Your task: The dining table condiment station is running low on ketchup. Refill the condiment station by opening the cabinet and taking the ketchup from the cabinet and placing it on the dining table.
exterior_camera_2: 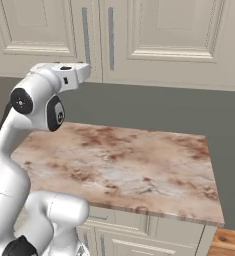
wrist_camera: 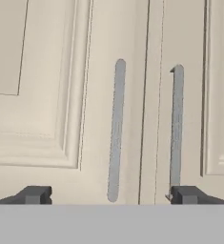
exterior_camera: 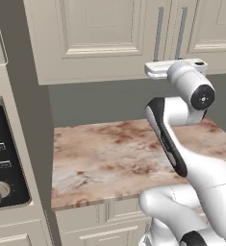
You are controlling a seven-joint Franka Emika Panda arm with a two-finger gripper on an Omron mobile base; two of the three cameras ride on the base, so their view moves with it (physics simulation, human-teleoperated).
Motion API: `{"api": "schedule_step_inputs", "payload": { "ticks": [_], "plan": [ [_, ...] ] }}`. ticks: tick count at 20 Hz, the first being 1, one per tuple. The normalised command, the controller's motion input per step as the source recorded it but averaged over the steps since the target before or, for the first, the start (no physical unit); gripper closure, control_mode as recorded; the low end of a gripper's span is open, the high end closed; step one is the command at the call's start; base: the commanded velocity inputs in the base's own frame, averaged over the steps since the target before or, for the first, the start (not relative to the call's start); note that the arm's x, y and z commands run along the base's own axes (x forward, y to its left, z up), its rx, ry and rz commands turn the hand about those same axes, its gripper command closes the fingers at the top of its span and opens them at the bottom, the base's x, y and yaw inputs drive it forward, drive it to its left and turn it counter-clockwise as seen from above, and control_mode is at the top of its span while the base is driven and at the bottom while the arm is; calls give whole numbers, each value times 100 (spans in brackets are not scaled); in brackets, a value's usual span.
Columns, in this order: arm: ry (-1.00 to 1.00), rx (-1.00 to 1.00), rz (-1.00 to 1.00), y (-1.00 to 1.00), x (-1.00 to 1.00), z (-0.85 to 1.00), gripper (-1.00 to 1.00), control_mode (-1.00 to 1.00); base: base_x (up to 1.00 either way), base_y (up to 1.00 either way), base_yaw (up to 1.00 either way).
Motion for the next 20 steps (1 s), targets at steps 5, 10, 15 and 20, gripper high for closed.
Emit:
{"api": "schedule_step_inputs", "payload": {
  "ticks": [5, 10, 15, 20],
  "plan": [
    [9, 13, 3, -26, 47, 2, -100, -100, 0, 0, 0],
    [0, 20, 10, -30, 36, 15, -100, -100, 0, 0, 0],
    [0, 4, 8, 1, 57, 1, -100, -100, 0, 0, 0],
    [0, -3, 8, 15, 61, 1, -100, -100, 0, 0, 0]
  ]
}}
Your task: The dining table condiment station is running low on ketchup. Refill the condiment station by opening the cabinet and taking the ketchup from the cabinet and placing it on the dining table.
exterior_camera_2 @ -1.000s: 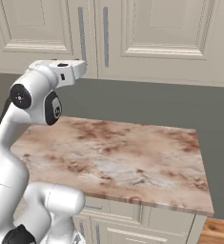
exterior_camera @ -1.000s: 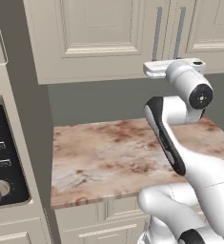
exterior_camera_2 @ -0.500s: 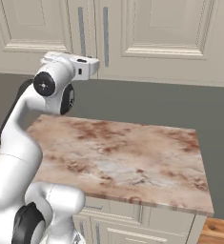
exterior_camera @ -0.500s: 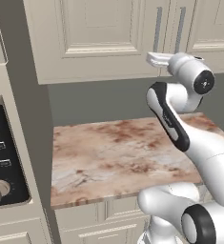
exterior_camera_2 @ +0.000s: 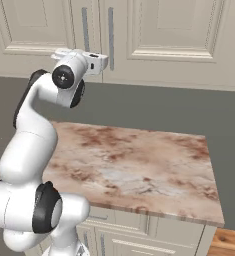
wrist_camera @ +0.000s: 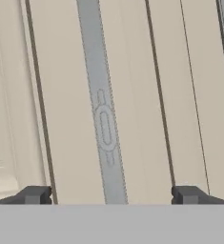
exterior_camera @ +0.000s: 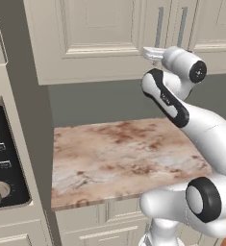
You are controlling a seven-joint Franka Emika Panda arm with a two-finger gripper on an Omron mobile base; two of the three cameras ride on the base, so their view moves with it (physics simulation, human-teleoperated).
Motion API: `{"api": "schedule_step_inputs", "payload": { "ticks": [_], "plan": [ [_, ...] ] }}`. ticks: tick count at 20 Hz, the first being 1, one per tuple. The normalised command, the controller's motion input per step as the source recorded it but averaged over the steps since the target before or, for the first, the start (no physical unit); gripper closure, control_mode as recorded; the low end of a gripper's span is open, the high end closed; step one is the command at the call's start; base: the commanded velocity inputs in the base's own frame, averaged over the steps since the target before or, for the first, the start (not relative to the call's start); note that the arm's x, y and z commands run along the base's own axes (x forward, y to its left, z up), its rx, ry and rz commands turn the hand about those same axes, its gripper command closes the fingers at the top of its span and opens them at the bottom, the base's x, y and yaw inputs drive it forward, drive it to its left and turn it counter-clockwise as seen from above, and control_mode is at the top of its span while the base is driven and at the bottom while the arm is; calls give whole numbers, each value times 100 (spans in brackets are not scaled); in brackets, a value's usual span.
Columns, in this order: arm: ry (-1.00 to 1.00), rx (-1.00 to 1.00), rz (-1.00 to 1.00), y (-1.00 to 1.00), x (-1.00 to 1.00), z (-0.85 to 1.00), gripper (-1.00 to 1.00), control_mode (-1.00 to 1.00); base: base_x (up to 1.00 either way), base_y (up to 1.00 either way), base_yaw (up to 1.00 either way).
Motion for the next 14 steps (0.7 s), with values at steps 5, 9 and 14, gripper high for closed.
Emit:
{"api": "schedule_step_inputs", "payload": {
  "ticks": [5, 9, 14],
  "plan": [
    [-3, -9, 6, 21, 45, 3, -100, -100, 0, 0, 0],
    [0, -5, 4, 15, 47, 0, 100, -100, 0, 0, 0],
    [0, 0, 1, 3, 45, 0, 100, -100, 0, 0, 0]
  ]
}}
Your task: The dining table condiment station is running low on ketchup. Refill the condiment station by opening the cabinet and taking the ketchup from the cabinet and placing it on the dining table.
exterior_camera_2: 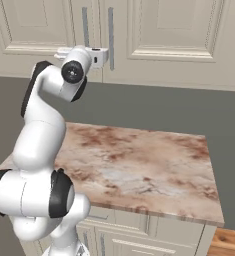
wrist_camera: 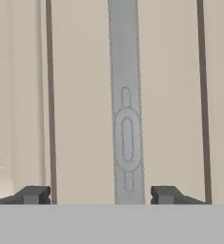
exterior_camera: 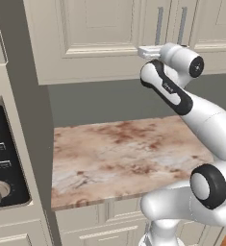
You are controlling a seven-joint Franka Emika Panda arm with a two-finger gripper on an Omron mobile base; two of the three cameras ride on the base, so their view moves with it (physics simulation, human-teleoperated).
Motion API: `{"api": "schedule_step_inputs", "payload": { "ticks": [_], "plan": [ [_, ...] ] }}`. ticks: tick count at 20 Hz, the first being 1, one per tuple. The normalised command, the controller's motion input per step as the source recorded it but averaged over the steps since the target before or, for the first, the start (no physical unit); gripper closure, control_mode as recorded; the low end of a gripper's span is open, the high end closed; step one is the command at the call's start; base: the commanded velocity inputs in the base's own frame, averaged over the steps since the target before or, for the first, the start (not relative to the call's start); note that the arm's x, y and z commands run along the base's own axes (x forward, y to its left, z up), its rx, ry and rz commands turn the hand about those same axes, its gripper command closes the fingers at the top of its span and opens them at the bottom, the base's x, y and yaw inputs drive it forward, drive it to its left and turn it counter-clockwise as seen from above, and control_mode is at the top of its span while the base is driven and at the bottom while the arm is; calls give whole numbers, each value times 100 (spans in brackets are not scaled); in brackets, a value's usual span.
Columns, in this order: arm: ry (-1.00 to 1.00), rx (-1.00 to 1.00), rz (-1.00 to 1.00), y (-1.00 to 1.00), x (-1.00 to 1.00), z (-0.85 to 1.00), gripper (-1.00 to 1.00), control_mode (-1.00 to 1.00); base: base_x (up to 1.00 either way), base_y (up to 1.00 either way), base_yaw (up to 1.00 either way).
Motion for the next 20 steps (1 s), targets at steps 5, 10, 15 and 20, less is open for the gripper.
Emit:
{"api": "schedule_step_inputs", "payload": {
  "ticks": [5, 10, 15, 20],
  "plan": [
    [0, 0, 0, 0, 44, -5, 100, -100, 0, 0, 0],
    [3, 0, 0, 7, 49, -8, 100, -100, 0, 0, 0],
    [5, 0, 0, 4, 16, 0, 100, -100, 0, 0, 0],
    [0, 0, 0, 0, 3, -2, 100, -100, 0, 0, 0]
  ]
}}
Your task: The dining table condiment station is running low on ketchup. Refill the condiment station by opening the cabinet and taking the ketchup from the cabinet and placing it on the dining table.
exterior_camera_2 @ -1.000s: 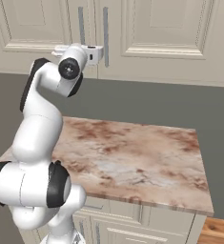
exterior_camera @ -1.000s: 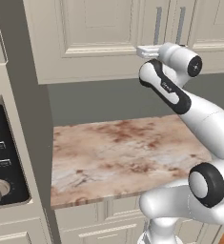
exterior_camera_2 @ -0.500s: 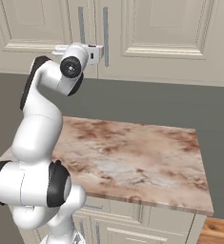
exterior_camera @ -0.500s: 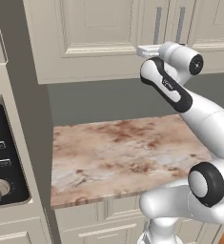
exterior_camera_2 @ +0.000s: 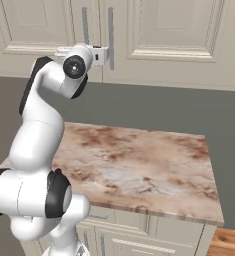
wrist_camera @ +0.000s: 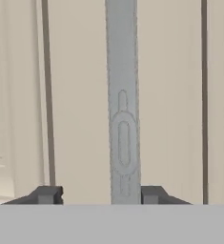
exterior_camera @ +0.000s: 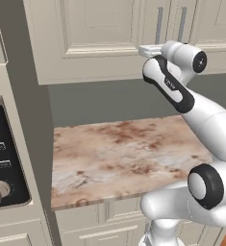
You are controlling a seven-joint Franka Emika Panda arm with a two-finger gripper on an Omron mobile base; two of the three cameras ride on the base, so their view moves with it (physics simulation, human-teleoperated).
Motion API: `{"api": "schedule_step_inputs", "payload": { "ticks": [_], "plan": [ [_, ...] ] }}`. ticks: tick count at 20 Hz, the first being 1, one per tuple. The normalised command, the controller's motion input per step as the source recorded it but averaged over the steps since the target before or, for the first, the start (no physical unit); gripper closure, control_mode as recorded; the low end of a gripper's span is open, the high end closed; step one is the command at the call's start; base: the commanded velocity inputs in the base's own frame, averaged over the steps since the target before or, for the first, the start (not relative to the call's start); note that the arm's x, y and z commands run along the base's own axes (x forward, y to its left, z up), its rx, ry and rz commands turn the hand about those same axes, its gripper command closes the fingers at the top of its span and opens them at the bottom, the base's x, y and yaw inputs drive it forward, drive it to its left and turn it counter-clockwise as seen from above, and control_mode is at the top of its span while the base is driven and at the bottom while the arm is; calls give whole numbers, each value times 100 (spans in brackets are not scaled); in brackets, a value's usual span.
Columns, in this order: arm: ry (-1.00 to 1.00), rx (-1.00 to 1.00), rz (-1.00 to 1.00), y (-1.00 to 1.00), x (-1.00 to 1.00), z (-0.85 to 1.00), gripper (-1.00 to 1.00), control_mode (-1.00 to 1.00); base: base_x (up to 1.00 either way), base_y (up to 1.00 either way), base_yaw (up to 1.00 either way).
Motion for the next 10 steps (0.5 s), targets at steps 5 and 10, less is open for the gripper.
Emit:
{"api": "schedule_step_inputs", "payload": {
  "ticks": [5, 10],
  "plan": [
    [0, 0, 0, -1, 0, -2, 100, -100, 0, 0, 0],
    [0, 0, 0, 4, -2, -2, 100, -100, 0, 0, 0]
  ]
}}
